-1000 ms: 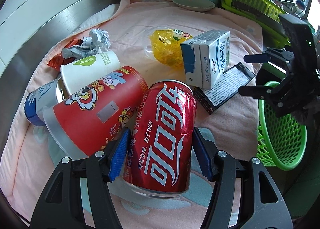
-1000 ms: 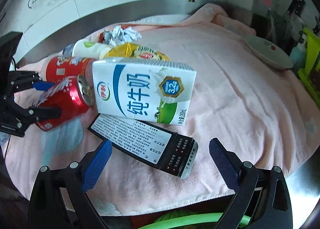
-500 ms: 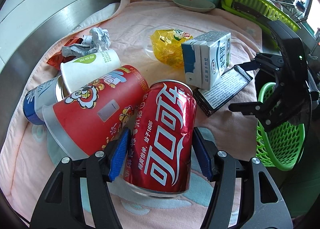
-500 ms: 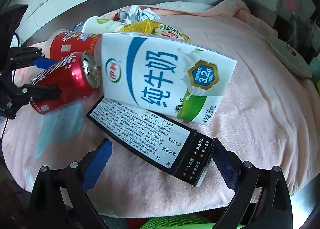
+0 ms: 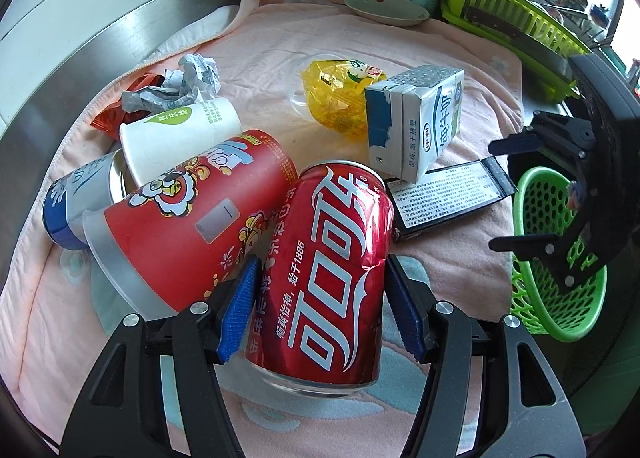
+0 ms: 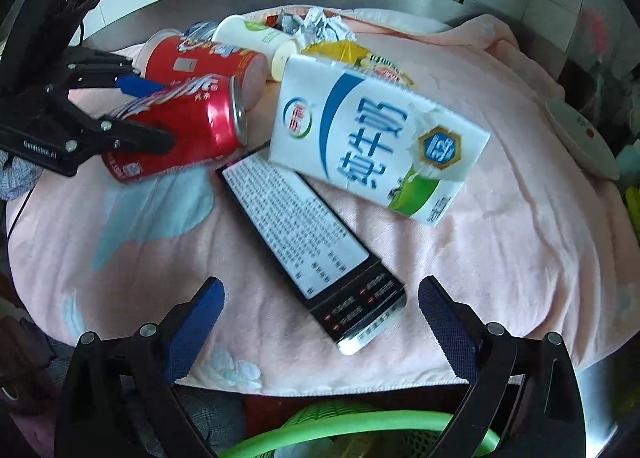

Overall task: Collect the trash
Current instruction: 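Grasp the black box with the right tool while the left tool holds the can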

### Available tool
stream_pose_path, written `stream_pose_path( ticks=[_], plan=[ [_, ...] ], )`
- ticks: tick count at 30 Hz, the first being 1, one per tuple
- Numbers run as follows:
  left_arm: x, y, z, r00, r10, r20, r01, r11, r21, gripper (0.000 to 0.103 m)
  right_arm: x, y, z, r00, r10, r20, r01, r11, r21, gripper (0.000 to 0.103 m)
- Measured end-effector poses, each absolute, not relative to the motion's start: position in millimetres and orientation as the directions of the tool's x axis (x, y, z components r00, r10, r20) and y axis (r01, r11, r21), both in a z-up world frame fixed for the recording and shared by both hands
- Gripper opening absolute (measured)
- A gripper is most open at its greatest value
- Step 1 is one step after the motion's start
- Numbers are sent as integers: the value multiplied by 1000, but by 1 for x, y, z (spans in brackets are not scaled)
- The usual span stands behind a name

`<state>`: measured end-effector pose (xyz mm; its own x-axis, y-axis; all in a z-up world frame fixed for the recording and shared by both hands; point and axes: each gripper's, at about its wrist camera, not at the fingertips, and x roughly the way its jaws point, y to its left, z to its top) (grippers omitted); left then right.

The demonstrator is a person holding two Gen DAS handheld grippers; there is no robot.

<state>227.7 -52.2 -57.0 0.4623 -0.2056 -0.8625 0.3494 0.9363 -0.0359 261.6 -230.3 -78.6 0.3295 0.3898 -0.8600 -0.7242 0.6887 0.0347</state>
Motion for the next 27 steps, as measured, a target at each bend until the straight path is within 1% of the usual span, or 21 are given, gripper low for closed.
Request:
stream_pose_path(
  ticks=[8, 9, 10, 15, 21, 23, 27],
  plan=[
    [230, -51, -57, 452, -218, -865, 363, 931, -45, 62, 277, -204, -87, 295, 391, -872, -766, 642, 29, 93],
    [231, -51, -58, 447, -220, -867, 365, 930, -47, 63, 278, -201, -89, 291, 392, -873, -771, 636, 28, 91],
    [232, -51, -58, 443, -220, -869, 366, 929, -48, 63, 279, -198, -90, 291, 393, -873, -774, 633, 27, 83],
    [233, -53, -57, 442, -218, -870, 382, 924, -38, 64, 283, -188, -93, 281, 407, -869, -775, 630, 45, 77],
    [238, -56, -54, 440, -228, -869, 393, 919, -42, 64, 276, -185, -89, 293, 399, -869, -773, 634, 30, 62],
    [240, -58, -56, 434, -225, -872, 398, 916, -39, 64, 272, -186, -87, 301, 398, -867, -770, 638, 26, 55],
    [241, -58, -58, 440, -226, -869, 391, 919, -41, 63, 257, -191, -80, 316, 419, -851, -755, 654, 42, 49]
  ],
)
